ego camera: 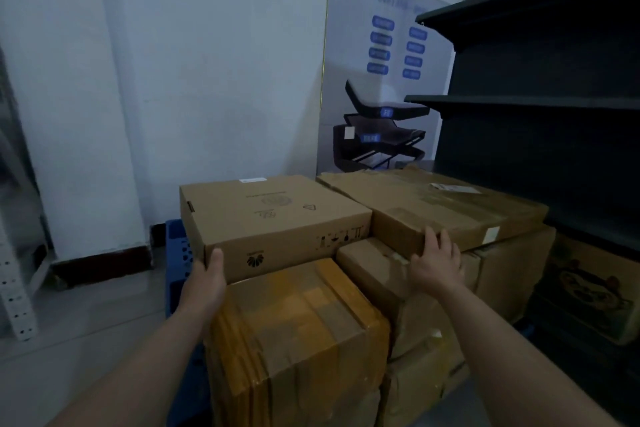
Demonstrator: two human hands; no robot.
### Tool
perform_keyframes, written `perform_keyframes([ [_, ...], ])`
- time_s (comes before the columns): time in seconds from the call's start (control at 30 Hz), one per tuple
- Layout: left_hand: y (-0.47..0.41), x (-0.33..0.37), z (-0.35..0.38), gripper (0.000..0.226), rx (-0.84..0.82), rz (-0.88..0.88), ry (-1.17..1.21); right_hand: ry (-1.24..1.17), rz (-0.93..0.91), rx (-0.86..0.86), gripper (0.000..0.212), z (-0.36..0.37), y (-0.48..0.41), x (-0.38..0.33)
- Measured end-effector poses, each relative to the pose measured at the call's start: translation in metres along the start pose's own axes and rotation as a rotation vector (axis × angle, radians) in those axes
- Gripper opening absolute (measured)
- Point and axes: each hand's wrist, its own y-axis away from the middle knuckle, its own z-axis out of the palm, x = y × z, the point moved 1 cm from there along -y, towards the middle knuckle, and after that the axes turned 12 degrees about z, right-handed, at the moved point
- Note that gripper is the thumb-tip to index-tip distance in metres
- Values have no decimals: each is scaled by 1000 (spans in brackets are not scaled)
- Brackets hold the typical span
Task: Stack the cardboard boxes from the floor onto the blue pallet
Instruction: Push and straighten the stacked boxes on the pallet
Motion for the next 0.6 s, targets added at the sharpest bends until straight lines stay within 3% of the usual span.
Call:
perform_keyframes([
  [0.27, 1, 15, 3, 62, 108, 16, -6, 38, -56, 55, 62, 4, -5, 5],
  [0.5, -18, 23, -12, 63, 24, -8, 165, 248, -163, 184, 21, -16, -11, -8],
  [0.6, -22, 25, -16, 47, -17, -12, 178, 350, -208, 214, 31, -17, -13, -8],
])
